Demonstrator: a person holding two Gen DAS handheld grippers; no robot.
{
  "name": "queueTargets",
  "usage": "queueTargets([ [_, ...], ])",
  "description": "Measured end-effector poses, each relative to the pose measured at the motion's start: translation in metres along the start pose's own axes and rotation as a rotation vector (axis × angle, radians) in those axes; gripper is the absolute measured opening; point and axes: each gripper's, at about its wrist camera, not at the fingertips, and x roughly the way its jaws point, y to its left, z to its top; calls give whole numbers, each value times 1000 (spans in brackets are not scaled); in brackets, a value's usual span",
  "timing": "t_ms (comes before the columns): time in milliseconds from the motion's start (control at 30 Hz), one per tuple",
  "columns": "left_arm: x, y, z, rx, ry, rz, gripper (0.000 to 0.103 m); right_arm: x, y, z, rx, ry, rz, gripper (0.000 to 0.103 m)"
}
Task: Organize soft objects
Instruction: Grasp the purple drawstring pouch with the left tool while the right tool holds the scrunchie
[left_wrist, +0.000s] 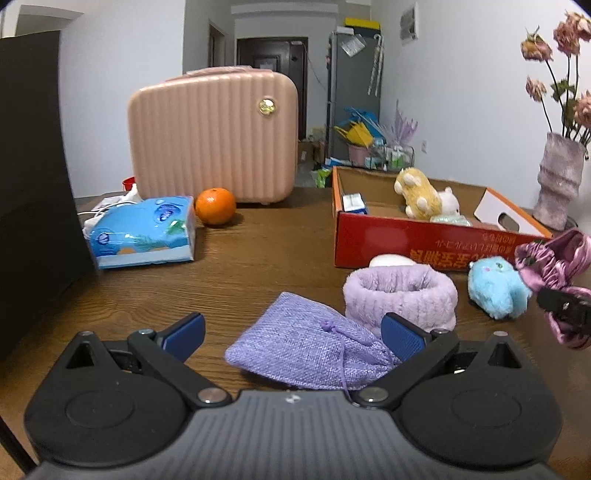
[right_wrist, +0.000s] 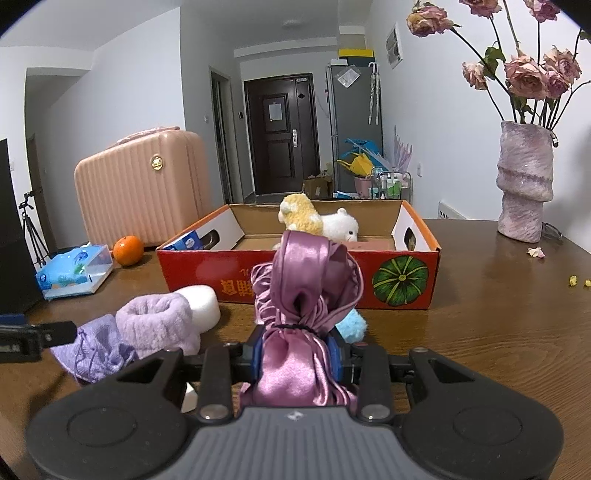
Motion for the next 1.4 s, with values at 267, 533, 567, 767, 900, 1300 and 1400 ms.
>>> queueTargets([
  [267,26,-9,1,64,42,8,103,-1,-12,3,23,-14,-23,32],
  [533,58,-8,-2,76,117,6,103,2,-18,3,34,-8,-36,32],
  [567,61,-6,-3,69,132,6,103,2,-18,3,34,-8,-36,32],
  [767,71,0,-8,26,183,-12,103,3,-18,3,35,-5,-38,32],
  [900,71,3,-9,18,187,-14,103,3,-18,2,35,-7,-39,33],
  [1300,60,-2,-11,22,170,-22,80,4,-18,1,32,0,-41,33],
  [1400,55,-2,-12,16,164,-25,68,3,-17,1,32,-4,-39,33],
])
